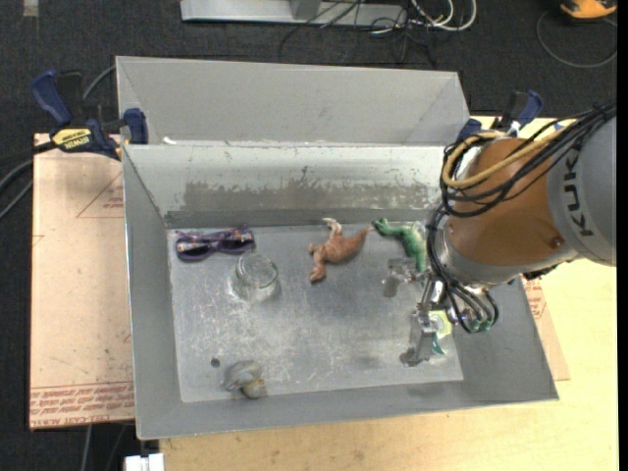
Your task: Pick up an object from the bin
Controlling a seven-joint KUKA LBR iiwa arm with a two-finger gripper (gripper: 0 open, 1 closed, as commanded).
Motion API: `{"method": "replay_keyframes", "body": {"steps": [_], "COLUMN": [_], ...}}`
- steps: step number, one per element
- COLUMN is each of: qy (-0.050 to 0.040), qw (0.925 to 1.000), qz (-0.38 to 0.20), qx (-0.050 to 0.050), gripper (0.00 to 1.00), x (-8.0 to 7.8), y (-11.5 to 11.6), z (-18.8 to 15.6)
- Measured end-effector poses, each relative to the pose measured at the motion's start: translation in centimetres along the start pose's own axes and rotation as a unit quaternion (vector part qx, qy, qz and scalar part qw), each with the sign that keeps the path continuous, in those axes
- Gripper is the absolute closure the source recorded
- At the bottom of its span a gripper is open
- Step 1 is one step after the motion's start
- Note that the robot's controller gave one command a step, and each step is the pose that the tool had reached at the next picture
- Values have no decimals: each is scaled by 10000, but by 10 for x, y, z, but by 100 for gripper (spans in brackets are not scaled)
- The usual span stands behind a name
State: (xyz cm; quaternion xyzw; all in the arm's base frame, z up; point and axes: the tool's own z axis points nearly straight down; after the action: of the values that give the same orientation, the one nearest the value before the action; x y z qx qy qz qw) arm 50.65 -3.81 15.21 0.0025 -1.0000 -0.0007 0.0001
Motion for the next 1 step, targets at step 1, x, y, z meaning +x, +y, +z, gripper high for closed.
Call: {"method": "replay_keyframes", "body": {"steps": [1], "qy": [8], "qw": [9989], "qz": [-474], "qx": [-7], "gripper": [0], "x": [-9], "y": [33], "z": [28]}}
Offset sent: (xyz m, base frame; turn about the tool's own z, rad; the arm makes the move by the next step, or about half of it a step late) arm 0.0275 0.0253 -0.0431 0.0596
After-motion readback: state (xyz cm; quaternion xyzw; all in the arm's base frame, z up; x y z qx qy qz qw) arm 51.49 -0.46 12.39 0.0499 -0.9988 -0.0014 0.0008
